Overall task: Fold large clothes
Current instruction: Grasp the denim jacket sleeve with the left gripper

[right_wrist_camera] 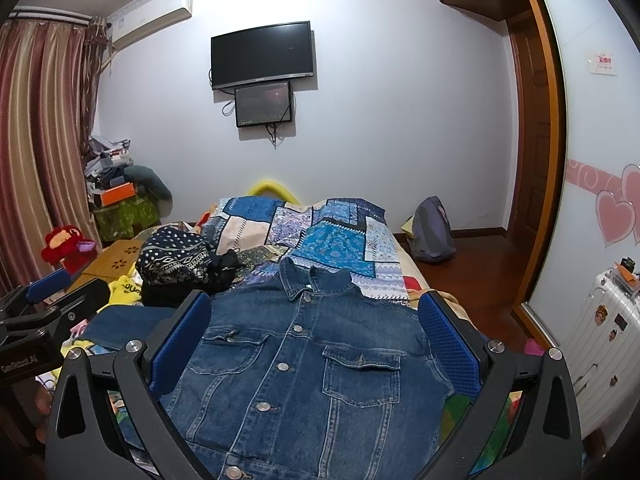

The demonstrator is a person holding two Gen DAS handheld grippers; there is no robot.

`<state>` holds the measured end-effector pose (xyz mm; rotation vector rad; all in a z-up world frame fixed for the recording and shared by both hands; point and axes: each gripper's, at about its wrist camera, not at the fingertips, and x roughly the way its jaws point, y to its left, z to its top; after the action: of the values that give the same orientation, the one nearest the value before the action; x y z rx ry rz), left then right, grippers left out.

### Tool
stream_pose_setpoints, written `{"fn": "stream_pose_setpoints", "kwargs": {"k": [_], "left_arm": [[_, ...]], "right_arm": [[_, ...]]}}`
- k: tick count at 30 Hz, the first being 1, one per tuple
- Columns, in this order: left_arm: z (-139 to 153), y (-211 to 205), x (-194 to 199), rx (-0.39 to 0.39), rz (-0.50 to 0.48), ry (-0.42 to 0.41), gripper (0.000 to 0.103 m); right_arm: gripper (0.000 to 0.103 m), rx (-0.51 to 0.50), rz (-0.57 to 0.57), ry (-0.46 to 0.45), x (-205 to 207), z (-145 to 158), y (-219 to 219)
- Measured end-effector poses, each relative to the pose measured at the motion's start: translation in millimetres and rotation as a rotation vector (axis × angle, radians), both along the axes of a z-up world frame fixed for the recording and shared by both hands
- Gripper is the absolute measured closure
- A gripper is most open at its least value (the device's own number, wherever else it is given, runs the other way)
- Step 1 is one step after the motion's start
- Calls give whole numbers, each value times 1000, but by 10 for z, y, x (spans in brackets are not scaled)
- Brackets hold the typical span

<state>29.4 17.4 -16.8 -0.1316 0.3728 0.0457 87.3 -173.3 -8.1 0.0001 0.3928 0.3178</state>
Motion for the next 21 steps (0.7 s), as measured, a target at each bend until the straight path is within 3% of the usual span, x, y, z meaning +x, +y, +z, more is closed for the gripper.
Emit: {"fn": "stream_pose_setpoints", "kwargs": {"k": [9,15,17,21], "left_arm": [[-110,541,221,-1,128,27,0],[-287,1272,398,6,277,69,0],[-393,1555,443,-25,317,101,0],[-736,2280,505,-162,412,202,0]], "right_arm": [[0,-24,-20,45,354,-105,61],[0,-41,-33,104,639,-225,112],[0,-46,-35,128,745,-283,127],[0,-77,-45,178,963,-419,198]]}}
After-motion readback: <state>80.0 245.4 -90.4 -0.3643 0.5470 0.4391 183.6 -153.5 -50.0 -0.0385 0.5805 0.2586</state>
